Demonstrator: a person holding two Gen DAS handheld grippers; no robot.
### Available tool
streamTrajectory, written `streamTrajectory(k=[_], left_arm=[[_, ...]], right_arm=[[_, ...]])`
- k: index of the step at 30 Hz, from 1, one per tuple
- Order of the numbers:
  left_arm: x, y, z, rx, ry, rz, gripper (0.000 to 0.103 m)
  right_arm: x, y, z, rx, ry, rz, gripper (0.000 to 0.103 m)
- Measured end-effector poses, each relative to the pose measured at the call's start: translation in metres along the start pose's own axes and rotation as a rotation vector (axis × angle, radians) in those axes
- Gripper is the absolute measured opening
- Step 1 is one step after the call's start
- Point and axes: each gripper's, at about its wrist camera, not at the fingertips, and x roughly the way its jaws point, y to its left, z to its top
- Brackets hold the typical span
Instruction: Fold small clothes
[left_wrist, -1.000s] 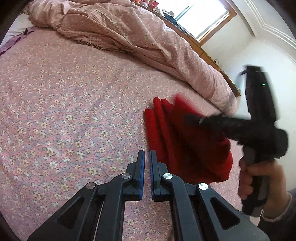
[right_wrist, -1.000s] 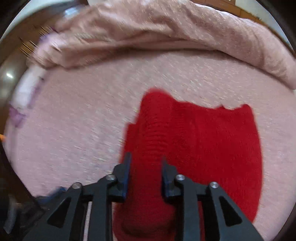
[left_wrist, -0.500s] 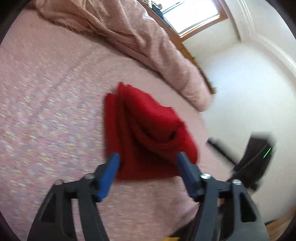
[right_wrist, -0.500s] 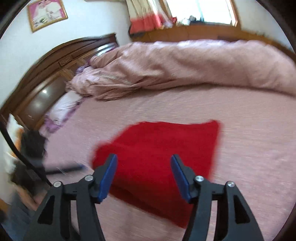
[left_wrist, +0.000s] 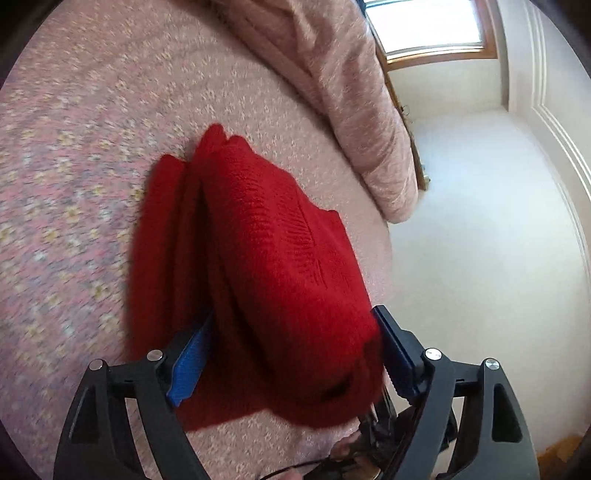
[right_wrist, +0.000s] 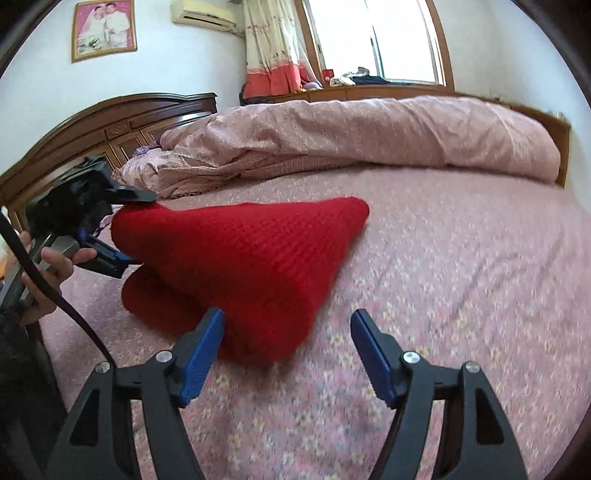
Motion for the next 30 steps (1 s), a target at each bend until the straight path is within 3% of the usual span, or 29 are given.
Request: streamTrajectory(k=[3, 4, 5, 6, 7, 12, 18, 21, 24, 27, 30], left_arm=[[0.011, -0.005, 0.007, 0.009, -0.013, 0.024, 0.075], [0.014, -0.009, 0.009, 0.030, -0.028, 0.035, 0.061], [0.015, -0.012, 0.010, 0.050, -0.033, 0.042, 0.036], [0.017, -0.015, 0.011, 0.065, -0.038, 0.062, 0.027], [0.017, -0.021, 0.012, 0.095, -0.050, 0.082, 0.025], [0.005, -0.056, 0.015, 0.209, -0.130, -0.019, 0.021], [-0.005, -0.088, 0.013, 0.329, -0.199, -0.078, 0.021], [-0.006, -0.085, 0.016, 0.347, -0.212, -0.043, 0.021], [-0.007, -0.067, 0.021, 0.330, -0.232, 0.013, 0.020], [-0.004, -0.042, 0.028, 0.266, -0.206, 0.024, 0.020], [0.001, -0.038, 0.020, 0.296, -0.190, 0.067, 0.020]], right_arm=[[0.011, 0.012, -0.005, -0.022, -0.008, -0.054, 0.081], [0.015, 0.015, -0.007, -0.026, -0.009, -0.069, 0.082], [0.018, 0.018, -0.008, -0.031, -0.006, -0.086, 0.082], [0.023, 0.022, -0.010, -0.041, 0.002, -0.118, 0.083], [0.027, 0.024, -0.012, -0.053, 0.013, -0.149, 0.083], [0.044, 0.041, -0.003, -0.109, 0.024, -0.232, 0.083], [0.044, 0.045, 0.018, -0.115, -0.072, -0.316, 0.083], [0.060, 0.043, 0.018, -0.135, -0.002, -0.382, 0.085], [0.062, 0.047, 0.009, -0.184, 0.073, -0.362, 0.083], [0.051, 0.042, 0.003, -0.187, 0.046, -0.368, 0.081], [0.042, 0.026, 0.004, -0.088, 0.006, -0.400, 0.081]])
